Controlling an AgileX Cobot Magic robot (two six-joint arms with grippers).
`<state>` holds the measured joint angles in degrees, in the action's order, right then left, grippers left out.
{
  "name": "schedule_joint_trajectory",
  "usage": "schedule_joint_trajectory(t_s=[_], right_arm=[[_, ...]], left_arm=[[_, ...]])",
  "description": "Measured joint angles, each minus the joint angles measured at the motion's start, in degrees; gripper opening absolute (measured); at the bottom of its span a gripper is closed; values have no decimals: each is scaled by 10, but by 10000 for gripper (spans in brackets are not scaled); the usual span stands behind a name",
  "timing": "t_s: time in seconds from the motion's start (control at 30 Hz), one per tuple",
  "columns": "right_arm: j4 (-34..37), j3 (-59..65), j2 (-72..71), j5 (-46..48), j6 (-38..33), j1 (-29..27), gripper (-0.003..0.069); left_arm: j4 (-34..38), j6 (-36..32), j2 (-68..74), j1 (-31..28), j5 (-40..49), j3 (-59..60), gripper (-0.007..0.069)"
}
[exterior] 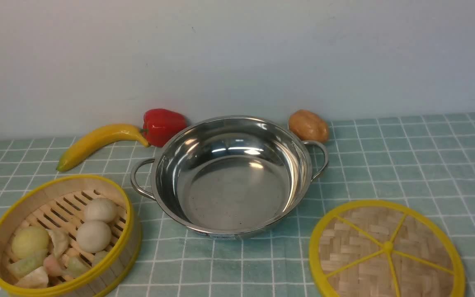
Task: Place the steamer in the pot on the blue tablecloth, and put the lid on the steamer.
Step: 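Grasp the rim of the steamer basket holding the buns with the left gripper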
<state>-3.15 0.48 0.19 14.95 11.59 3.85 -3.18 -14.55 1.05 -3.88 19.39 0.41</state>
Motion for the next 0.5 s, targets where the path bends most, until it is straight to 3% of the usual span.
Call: schedule_joint_trajectory(t_s=[0.5], right_arm=[[0, 0, 0, 0, 1, 0, 240]], left_arm=[[0, 0, 0, 37, 0, 0, 243]])
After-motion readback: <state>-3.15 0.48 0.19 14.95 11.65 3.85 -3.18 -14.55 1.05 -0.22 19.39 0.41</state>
